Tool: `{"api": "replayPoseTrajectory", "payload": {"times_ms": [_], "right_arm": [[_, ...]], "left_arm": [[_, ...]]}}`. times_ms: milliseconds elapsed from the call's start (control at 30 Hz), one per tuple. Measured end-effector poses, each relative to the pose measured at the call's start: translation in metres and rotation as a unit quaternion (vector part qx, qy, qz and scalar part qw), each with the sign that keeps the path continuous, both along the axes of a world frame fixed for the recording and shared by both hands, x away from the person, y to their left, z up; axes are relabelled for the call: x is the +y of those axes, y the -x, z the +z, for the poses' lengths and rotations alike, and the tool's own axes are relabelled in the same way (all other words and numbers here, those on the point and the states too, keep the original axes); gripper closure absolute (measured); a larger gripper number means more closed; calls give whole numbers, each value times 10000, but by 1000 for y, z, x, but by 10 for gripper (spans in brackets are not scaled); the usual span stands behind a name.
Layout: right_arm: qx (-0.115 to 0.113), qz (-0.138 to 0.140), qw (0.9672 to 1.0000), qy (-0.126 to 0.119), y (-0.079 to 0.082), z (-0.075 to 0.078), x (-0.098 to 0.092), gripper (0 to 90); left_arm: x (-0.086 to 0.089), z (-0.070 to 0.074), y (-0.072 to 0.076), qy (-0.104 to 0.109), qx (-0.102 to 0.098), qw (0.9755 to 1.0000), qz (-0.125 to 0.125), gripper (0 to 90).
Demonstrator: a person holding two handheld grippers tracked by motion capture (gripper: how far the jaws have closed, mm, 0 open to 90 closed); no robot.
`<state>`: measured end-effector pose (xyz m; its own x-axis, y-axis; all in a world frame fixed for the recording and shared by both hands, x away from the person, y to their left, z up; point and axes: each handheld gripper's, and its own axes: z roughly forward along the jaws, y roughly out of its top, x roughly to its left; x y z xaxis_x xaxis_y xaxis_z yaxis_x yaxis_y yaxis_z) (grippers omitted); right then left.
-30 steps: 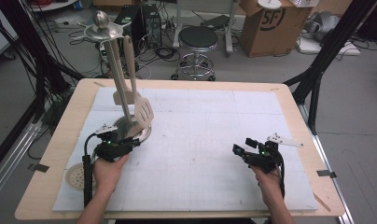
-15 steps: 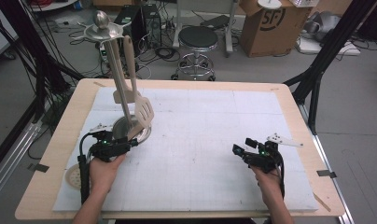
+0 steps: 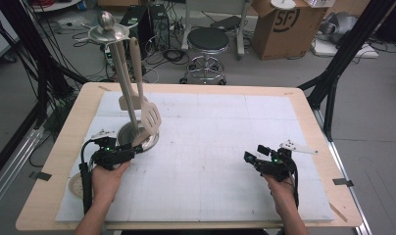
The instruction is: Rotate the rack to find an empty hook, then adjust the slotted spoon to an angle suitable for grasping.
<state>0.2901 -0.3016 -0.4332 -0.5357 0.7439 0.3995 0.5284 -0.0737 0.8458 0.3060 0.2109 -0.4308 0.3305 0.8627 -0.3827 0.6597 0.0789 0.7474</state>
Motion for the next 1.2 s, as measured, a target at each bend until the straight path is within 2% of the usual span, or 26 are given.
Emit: {"api": "replayPoseTrajectory", "payload": {"times_ms": [667, 900, 967, 1033, 1100, 1200], "right_arm": [[21, 4, 10000, 5, 1, -1, 0, 167], [25, -11, 10000, 0, 1, -1, 0, 167], [29, -11, 10000, 9, 0, -1, 0, 167], [37, -4, 10000, 14, 0, -1, 0, 167], [50, -2, 10000, 18, 0, -2, 0, 167], [25, 1, 10000, 25, 0, -2, 0, 167]], "left_arm": [[6, 0, 0, -58, 59, 9999, 62, 468], [10, -1, -3, -54, 147, 9998, 99, 468], [12, 2, -4, -278, 167, 9994, 90, 469], [13, 7, -5, -412, 173, 9990, 37, 469], [16, 11, -7, -443, 218, 9988, -11, 468], [21, 8, -9, -446, 437, 9980, -100, 469]]}}
